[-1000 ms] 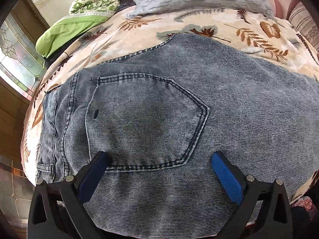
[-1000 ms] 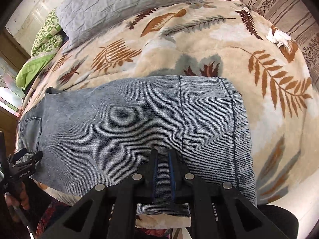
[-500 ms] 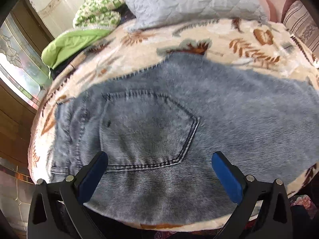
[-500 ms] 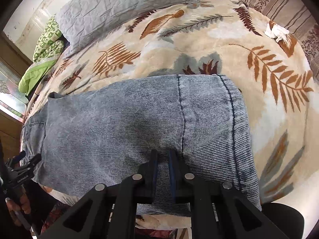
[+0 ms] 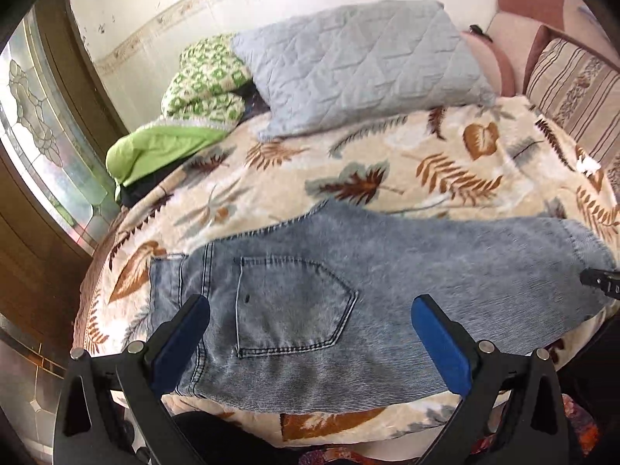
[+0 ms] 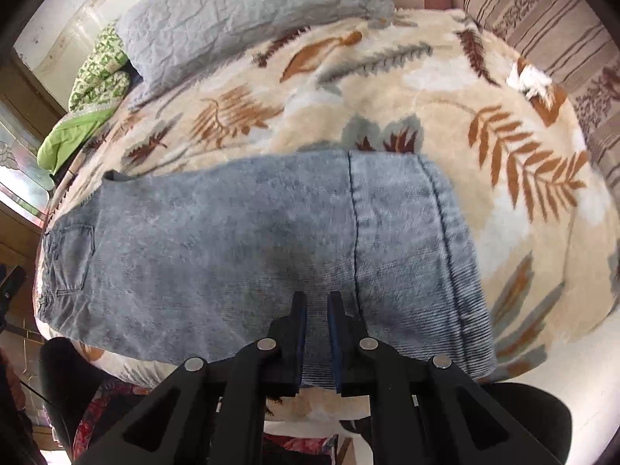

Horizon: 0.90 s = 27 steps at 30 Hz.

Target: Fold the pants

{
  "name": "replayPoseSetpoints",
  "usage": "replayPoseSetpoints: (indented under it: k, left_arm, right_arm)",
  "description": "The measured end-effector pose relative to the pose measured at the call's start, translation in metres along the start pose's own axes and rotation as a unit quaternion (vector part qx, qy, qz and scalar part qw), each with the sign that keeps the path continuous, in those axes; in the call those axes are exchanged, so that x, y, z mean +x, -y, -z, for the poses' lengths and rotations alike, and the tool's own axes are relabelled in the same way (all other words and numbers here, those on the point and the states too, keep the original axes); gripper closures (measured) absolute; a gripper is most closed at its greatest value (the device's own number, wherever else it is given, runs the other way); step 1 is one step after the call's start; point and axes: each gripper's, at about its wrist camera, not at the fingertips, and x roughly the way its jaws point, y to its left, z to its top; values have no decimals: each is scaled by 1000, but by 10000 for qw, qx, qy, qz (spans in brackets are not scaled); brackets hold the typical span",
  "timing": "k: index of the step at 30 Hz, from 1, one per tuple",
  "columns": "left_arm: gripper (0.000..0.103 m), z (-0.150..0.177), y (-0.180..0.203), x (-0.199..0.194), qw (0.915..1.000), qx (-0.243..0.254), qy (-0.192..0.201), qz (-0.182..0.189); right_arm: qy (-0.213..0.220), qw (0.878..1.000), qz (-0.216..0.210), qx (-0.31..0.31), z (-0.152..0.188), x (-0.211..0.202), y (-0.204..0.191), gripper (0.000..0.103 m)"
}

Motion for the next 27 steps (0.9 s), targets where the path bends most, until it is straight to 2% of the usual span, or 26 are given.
replayPoseSetpoints:
  k: [6, 13, 21, 27]
  left_arm:
    - [0, -9, 8, -18, 9998, 37, 145, 152]
    - [0, -13, 19, -24, 9994, 116, 182, 277]
    - [0, -16, 6, -23, 9997, -22, 224, 56]
    - [0, -17, -12, -22, 9994, -219, 261, -58]
  right_arm:
    - [359, 9988, 323, 112, -8, -16, 10, 90]
    - [31, 9987, 363, 369, -4, 7, 28, 90]
    - [154, 9988, 198, 414, -4, 10, 34, 90]
    - [100, 9987, 332, 364, -6, 13, 29, 89]
